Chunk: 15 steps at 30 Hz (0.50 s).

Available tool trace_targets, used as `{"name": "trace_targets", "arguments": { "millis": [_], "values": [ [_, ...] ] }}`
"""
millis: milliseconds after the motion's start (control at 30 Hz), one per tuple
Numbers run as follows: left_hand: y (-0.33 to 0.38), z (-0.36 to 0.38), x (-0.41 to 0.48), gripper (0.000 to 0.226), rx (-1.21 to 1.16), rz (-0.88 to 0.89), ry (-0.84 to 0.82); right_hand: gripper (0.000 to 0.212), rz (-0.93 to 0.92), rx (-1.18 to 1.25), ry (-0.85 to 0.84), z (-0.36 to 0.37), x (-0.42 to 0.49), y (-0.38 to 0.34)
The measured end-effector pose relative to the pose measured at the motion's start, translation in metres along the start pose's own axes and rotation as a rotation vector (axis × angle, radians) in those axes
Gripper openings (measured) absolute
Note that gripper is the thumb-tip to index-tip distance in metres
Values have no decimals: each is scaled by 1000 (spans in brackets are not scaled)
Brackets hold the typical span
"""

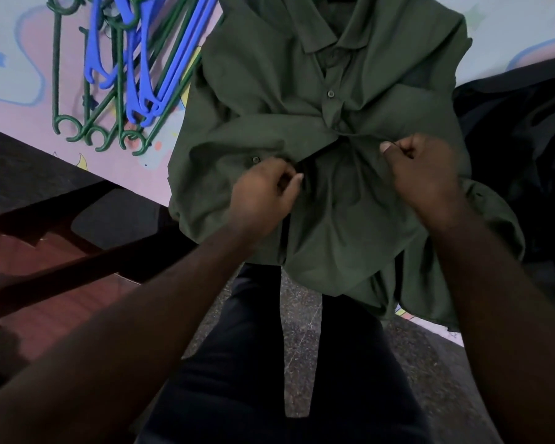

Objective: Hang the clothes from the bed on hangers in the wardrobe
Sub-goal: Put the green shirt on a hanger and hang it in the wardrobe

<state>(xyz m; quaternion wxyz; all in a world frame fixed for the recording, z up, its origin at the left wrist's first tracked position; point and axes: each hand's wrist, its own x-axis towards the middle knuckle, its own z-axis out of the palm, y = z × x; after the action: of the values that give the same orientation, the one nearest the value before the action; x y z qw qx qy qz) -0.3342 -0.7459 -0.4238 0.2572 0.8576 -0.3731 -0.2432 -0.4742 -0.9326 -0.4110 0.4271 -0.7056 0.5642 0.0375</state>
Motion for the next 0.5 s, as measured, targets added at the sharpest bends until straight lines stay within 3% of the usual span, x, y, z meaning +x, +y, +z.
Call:
{"name": "trace_targets", "arguments": {
  "millis": [100, 233, 500],
  "values": [
    [-19, 5, -3, 27, 114, -178, 37, 25, 28, 69, -17, 1, 0, 3],
    [-5, 7, 18, 45, 222, -154, 119, 28, 27, 117, -52, 4, -1, 5],
    [18, -16, 44, 15, 78, -107, 221, 24, -10, 140, -36, -7, -14, 2]
  ]
}}
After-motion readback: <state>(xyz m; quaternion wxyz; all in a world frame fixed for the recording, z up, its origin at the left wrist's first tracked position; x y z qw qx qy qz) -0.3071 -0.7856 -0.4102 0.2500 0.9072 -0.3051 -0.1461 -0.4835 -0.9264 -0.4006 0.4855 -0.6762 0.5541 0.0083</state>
